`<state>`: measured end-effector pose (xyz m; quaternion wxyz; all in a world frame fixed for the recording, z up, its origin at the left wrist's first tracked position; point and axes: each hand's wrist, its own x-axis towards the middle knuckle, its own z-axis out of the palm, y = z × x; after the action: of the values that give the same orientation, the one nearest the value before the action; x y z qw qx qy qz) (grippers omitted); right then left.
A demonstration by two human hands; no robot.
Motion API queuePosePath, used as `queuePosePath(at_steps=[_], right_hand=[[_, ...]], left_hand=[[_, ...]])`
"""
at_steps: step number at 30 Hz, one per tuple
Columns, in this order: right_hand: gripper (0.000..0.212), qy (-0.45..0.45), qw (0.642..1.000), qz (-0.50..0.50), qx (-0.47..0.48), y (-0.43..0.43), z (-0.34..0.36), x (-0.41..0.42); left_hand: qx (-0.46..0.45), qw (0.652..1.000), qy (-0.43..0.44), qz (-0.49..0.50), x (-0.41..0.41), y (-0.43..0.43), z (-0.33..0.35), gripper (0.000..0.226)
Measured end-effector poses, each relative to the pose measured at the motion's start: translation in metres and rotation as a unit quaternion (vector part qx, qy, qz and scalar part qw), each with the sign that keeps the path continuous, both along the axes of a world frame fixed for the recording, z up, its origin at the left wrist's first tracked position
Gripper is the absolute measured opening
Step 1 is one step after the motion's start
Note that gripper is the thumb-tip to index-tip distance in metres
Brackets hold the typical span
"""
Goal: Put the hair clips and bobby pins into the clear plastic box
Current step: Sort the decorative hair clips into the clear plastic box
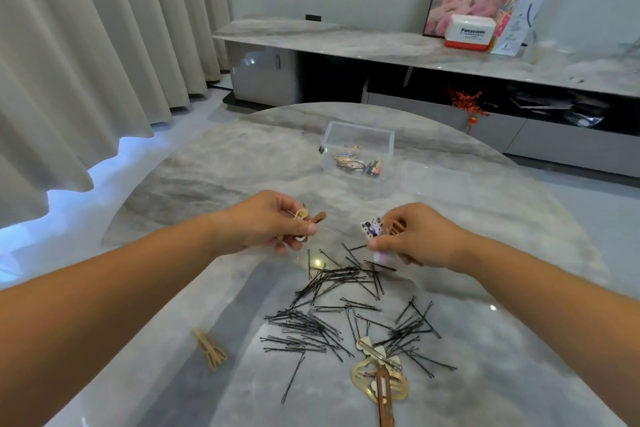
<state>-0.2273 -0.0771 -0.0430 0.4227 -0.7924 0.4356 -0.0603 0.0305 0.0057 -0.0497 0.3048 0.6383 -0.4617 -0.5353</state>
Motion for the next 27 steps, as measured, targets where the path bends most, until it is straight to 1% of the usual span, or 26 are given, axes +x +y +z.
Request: queuePosePath(at_steps=[1,3,5,6,7,9,10,11,13,15,16,18,20,24,25,27], right_hand=[[0.038,-0.037,0.998,-0.048,-0.006,-0.014,0.008,0.002],[0.035,-0.090,0.987,-0.127,-0.035,-0.051,0.020,0.010],[0.035,-0.099,0.977,-0.174,-0.075,-0.084,0.027,0.021],[0.037,-0.095,0.973,-0.181,-0.102,-0.100,0.029,0.029],[0.040,-0.087,0.972,-0.179,-0.126,-0.117,0.030,0.036],[0.044,-0.035,0.969,-0.152,-0.191,-0.136,0.031,0.051],[0.043,-0.007,0.966,-0.141,-0.215,-0.138,0.031,0.057],[0.042,0.009,0.963,-0.137,-0.231,-0.166,0.025,0.069],[0.039,0.051,0.958,-0.131,-0.249,-0.177,0.023,0.082],[0.033,0.082,0.956,-0.120,-0.254,-0.186,0.016,0.092],[0.034,0.090,0.957,-0.114,-0.252,-0.189,0.012,0.096],[0.048,0.093,0.957,-0.108,-0.252,-0.192,0.002,0.098],[0.047,0.074,0.954,-0.117,-0.264,-0.190,-0.002,0.094],[0.026,-0.012,0.949,-0.132,-0.287,-0.172,0.004,0.074],[0.022,-0.021,0.949,-0.131,-0.286,-0.161,0.006,0.067],[0.015,-0.018,0.959,-0.108,-0.263,-0.138,0.012,0.053]], left_hand=[[-0.026,0.999,-0.008,0.024,-0.002,-0.017,0.005,0.013],[-0.087,0.994,-0.049,0.054,-0.005,-0.058,0.013,0.011],[-0.140,0.983,-0.099,0.071,-0.007,-0.096,0.022,0.011],[-0.167,0.975,-0.127,0.076,-0.008,-0.115,0.027,0.010],[-0.186,0.967,-0.154,0.080,-0.009,-0.135,0.031,0.009],[-0.205,0.951,-0.216,0.077,-0.011,-0.162,0.038,0.005],[-0.203,0.944,-0.251,0.068,-0.012,-0.168,0.040,0.004],[-0.199,0.935,-0.287,0.064,-0.009,-0.198,0.036,0.005],[-0.185,0.927,-0.322,0.048,-0.009,-0.214,0.033,0.011],[-0.171,0.925,-0.337,0.034,-0.008,-0.225,0.026,0.025],[-0.176,0.920,-0.348,0.031,-0.007,-0.229,0.023,0.031],[-0.189,0.909,-0.370,0.027,-0.007,-0.230,0.016,0.035],[-0.212,0.906,-0.364,0.034,-0.007,-0.225,0.011,0.033],[-0.266,0.904,-0.330,0.058,-0.004,-0.197,0.014,0.014],[-0.267,0.906,-0.325,0.055,-0.003,-0.185,0.015,0.010],[-0.239,0.915,-0.324,0.032,0.001,-0.158,0.017,0.011]])
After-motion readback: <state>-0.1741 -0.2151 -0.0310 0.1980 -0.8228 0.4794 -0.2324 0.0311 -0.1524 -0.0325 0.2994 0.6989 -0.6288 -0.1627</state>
